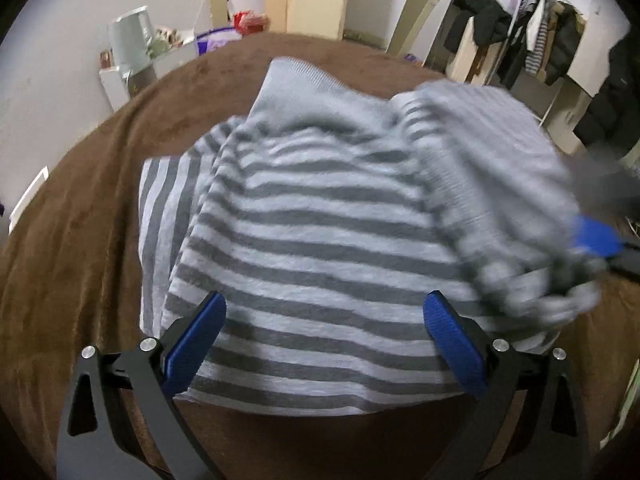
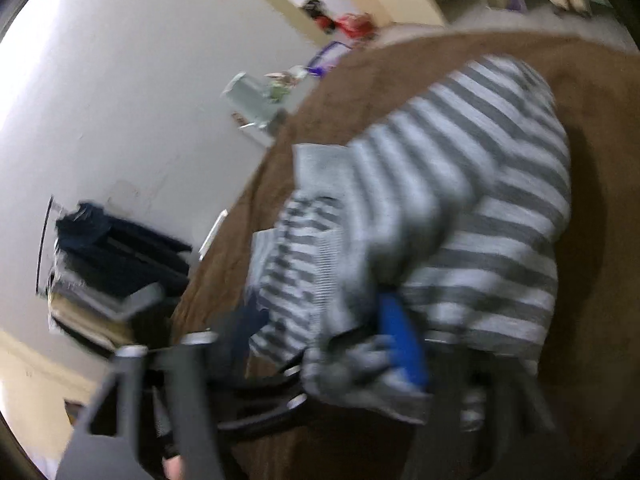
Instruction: Fold large clothes
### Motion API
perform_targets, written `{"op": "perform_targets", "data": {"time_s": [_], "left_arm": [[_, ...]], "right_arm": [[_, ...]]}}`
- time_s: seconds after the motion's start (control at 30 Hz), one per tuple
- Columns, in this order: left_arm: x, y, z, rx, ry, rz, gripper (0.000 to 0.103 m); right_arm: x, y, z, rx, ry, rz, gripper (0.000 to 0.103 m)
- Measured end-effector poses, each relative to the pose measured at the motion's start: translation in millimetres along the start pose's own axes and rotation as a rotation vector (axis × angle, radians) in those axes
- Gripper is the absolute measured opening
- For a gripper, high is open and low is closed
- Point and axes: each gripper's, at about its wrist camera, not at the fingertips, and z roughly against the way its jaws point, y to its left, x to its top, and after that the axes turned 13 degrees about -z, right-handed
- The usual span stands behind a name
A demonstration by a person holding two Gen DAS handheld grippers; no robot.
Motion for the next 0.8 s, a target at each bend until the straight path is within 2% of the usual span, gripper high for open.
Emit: {"op": "perform_targets", "data": {"time_s": [0.13,0.2,0.27,0.43,0.67,0.73,0.8], "left_arm": [[-5.3,2.4,-5.6,-0.003,0.004,-0.010,0.097],[-7.1,-0.8,-5.5,0.007,0.001,-0.023,0.097],[-8.1,-2.9,-5.9,0.012,0.001,-0.029,0.097],[-9.3,-2.9,-7.3,0.010,0.000,-0.011,0.097],[-9.4,-2.2,-9.8,0.005,0.007,-0.018,0.097],[-9.8,-2.9,-10.0,0.006,0.008,-0.019,0.097],[-9.9,-3.2,-9.6,0.007,0.007,-0.019,0.097]], "right_arm": [[-18.4,25.2,40.7,-0.120,-0.122,0.201,0.095],[-31.0,26.5,51.1,-0.240,-0.185,0.306,0.098],[-39.3,16.1,49.6,-0.331,-0.205,0.350,0.098],[-43.4,-15.6,23.0,-0.416,-0.166,0.345,0.097],[-46.2,-1.6,-12.4,-0.480,-0.196,0.465,0.097],[-43.4,1.2,-22.1,-0.489,-0.198,0.494,0.095],[-40.3,3.4,-25.2,-0.504,-0.204,0.507,0.086]]}}
